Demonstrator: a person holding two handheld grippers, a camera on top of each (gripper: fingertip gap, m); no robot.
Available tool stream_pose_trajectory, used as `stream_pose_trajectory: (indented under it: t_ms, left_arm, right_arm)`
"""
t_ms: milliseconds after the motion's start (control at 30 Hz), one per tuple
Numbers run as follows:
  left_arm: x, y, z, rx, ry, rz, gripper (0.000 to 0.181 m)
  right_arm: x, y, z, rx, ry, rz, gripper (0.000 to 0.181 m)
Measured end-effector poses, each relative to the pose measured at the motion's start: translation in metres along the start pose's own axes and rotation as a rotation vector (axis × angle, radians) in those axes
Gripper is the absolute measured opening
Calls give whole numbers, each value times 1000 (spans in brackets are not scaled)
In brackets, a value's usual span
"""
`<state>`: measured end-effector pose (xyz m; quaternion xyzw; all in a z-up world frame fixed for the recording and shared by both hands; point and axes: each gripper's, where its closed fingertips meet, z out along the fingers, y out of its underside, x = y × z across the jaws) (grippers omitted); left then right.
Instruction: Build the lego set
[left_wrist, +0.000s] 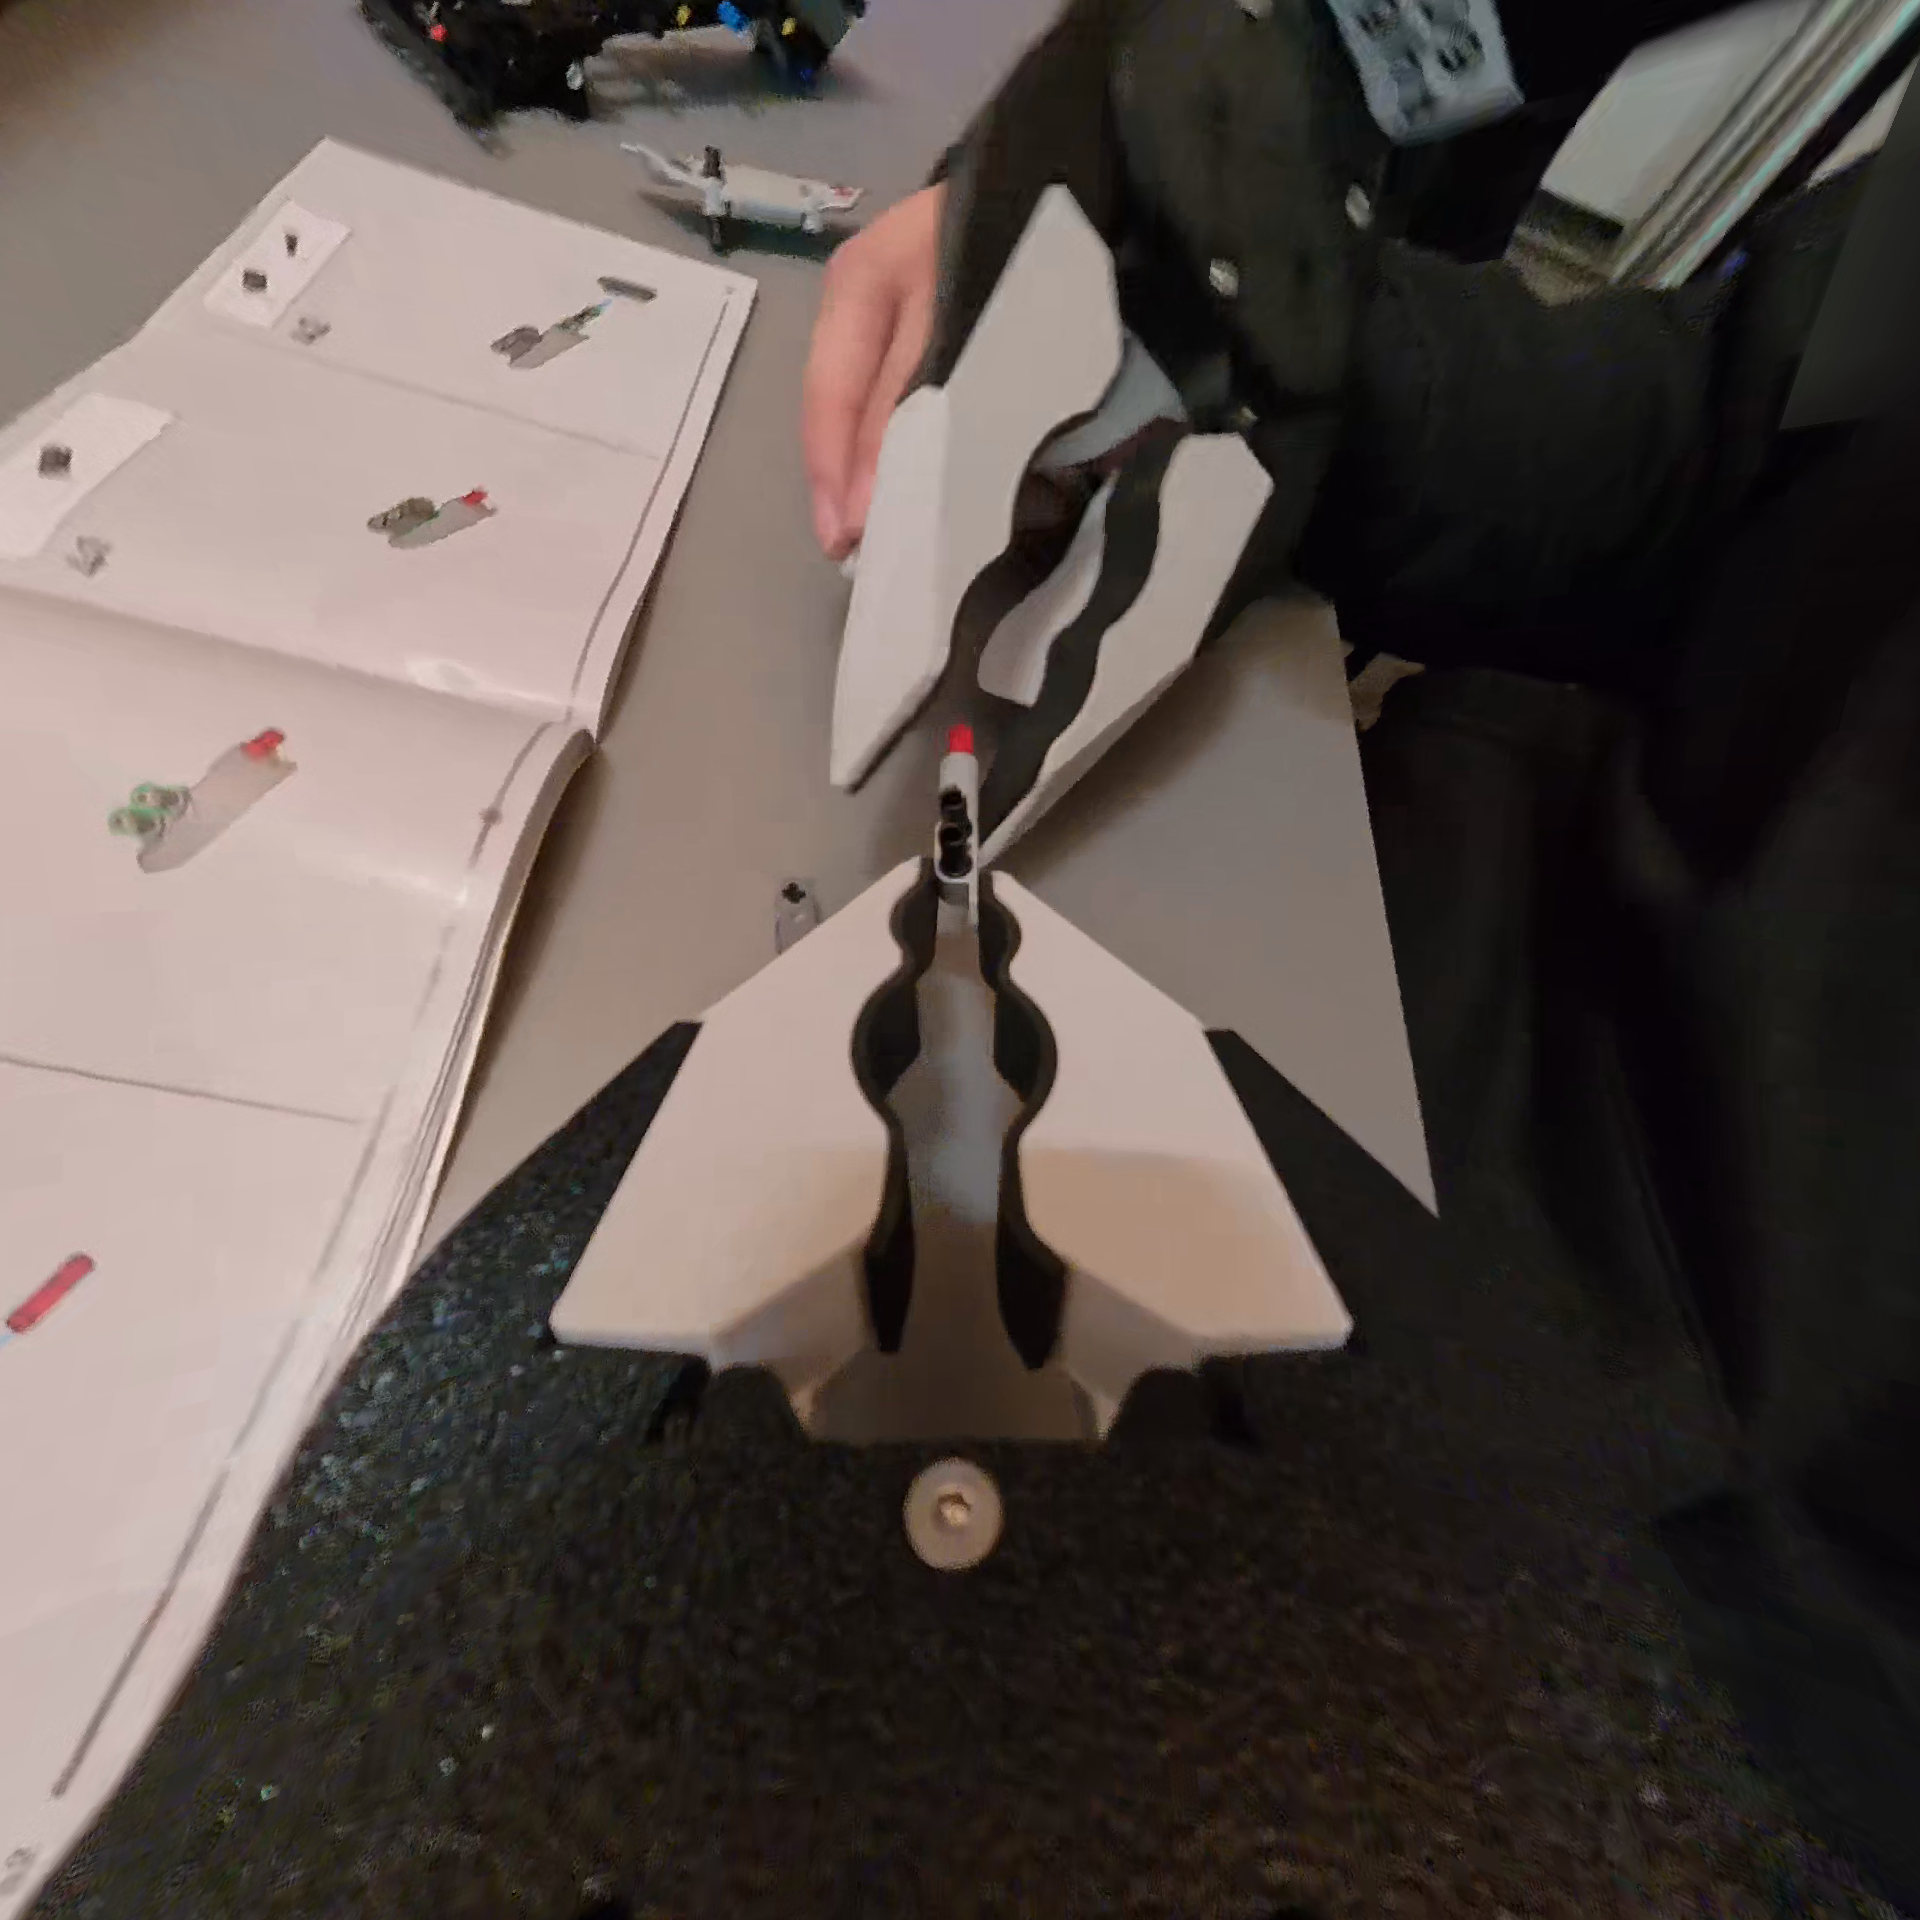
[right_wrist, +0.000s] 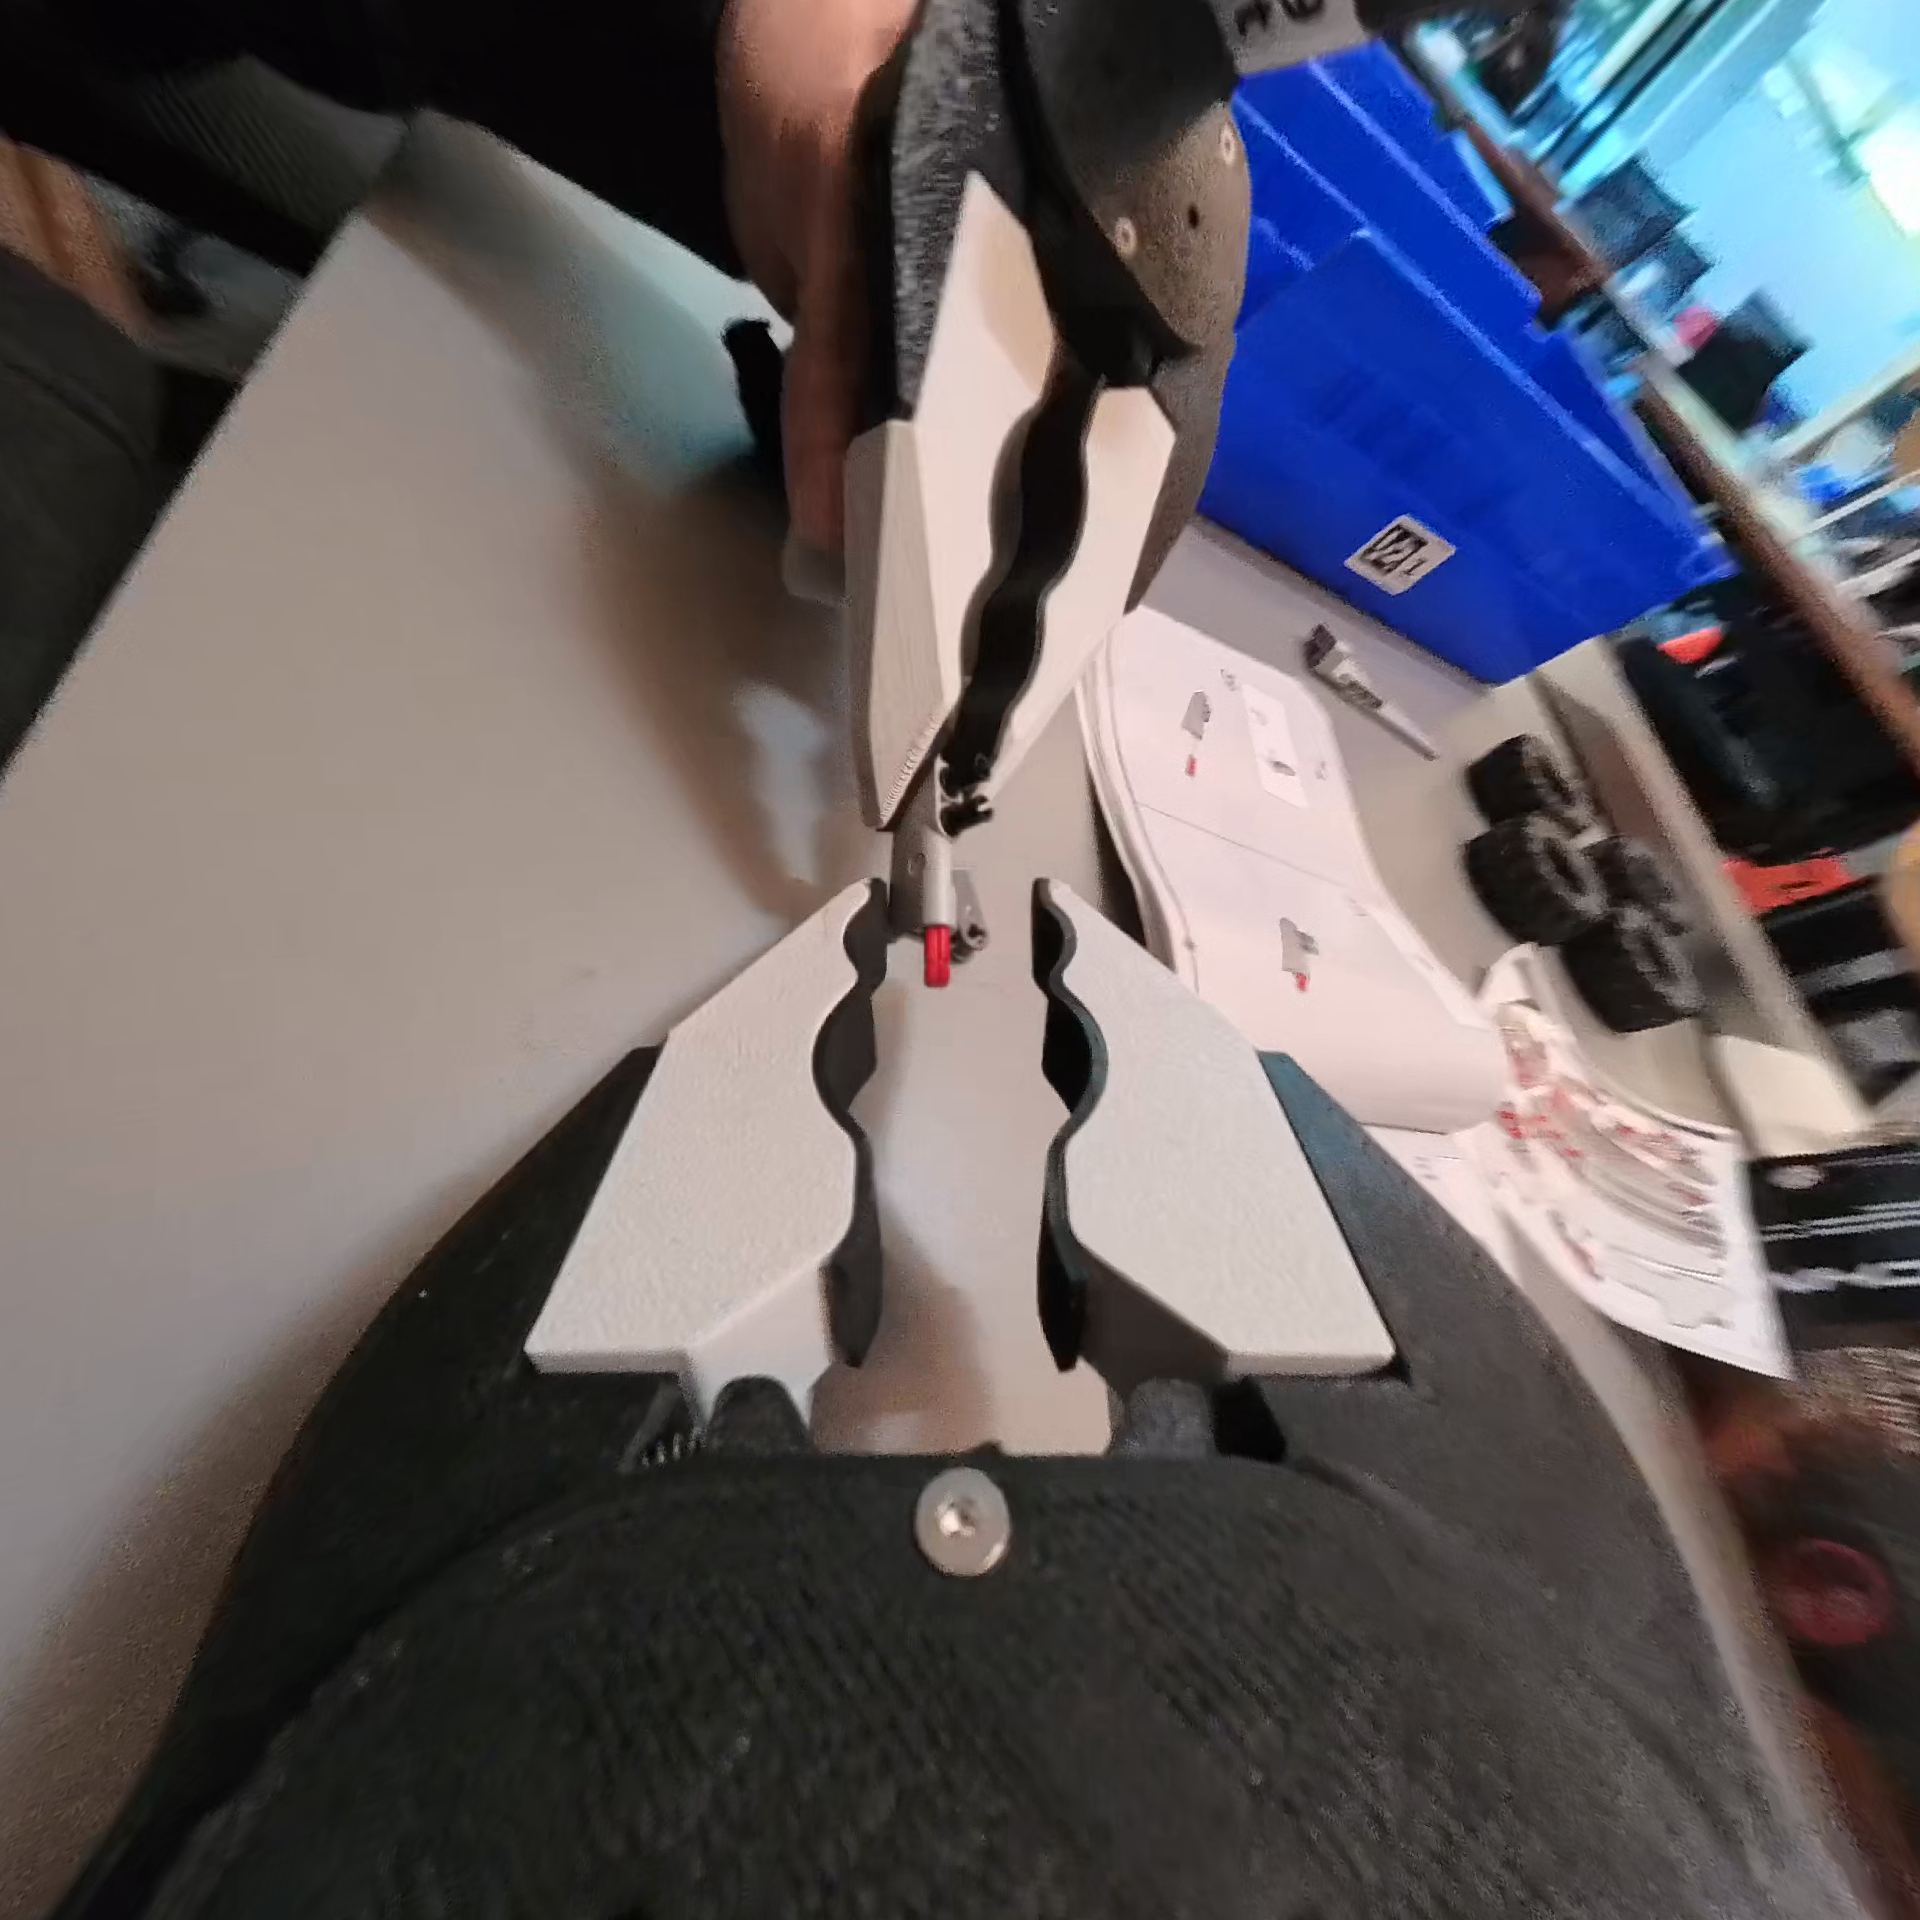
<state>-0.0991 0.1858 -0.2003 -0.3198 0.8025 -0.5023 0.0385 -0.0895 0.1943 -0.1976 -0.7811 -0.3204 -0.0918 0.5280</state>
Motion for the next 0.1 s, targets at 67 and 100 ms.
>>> stream_pose_trajectory:
  t_ms: [67, 100]
  left_arm:
    - [2, -3, 0, 14, -3, 51, 4]
    - [1, -3, 0, 11, -11, 54, 4]
  right_arm:
    - [-5, -4, -2, 16, -116, 124, 18]
    - [-8, -7, -3, 31, -171, 180, 14]
